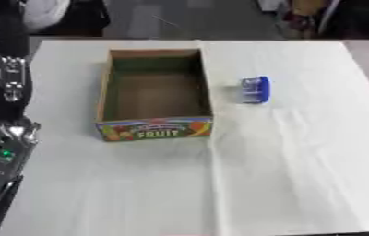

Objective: Pick up objects on the table and place them in the box.

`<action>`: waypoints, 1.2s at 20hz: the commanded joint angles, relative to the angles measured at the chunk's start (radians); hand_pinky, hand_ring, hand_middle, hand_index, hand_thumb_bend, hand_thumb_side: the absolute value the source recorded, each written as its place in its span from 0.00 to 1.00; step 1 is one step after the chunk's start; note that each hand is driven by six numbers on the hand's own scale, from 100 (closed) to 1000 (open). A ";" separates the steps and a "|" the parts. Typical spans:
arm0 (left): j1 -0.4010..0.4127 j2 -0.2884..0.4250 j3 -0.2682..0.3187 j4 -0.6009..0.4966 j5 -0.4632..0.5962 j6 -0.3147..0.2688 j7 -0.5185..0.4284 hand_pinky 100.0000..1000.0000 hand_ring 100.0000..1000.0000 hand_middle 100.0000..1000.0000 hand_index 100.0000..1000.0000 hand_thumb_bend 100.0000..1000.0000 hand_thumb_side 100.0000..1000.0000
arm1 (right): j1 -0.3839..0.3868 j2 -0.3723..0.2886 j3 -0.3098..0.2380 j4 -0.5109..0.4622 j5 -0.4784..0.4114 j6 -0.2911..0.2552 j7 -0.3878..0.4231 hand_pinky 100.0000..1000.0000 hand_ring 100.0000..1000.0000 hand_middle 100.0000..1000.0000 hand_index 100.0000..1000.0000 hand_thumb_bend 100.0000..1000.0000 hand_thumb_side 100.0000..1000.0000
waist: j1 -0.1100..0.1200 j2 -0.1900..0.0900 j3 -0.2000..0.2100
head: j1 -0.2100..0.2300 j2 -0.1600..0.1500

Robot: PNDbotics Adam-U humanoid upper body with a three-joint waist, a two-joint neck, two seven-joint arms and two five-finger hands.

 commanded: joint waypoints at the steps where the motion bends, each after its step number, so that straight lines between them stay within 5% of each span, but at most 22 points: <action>1: -0.005 0.022 0.000 -0.014 0.000 -0.001 -0.003 0.89 0.72 0.92 0.86 0.36 0.80 | -0.043 -0.050 0.010 0.009 0.039 0.036 0.025 0.52 0.66 0.70 0.76 0.21 1.00 | 0.001 -0.010 0.002 | -0.020 -0.001; 9: -0.005 0.019 -0.004 -0.014 0.000 0.001 -0.007 0.89 0.71 0.92 0.86 0.35 0.80 | -0.135 -0.046 0.057 0.151 0.149 -0.001 0.086 0.53 0.67 0.70 0.77 0.19 0.96 | 0.000 -0.004 0.007 | -0.057 -0.010; 17: -0.009 0.010 -0.006 -0.014 0.004 0.000 -0.010 0.89 0.71 0.93 0.85 0.35 0.81 | -0.226 -0.008 0.093 0.317 0.272 -0.085 0.128 0.54 0.69 0.71 0.78 0.28 1.00 | 0.004 0.010 0.015 | -0.089 -0.026; 24: -0.019 -0.001 -0.005 -0.014 0.006 -0.001 -0.009 0.89 0.71 0.93 0.85 0.35 0.81 | -0.295 0.022 0.111 0.399 0.433 -0.213 0.199 0.59 0.73 0.72 0.79 0.28 1.00 | 0.010 0.026 0.025 | -0.141 -0.061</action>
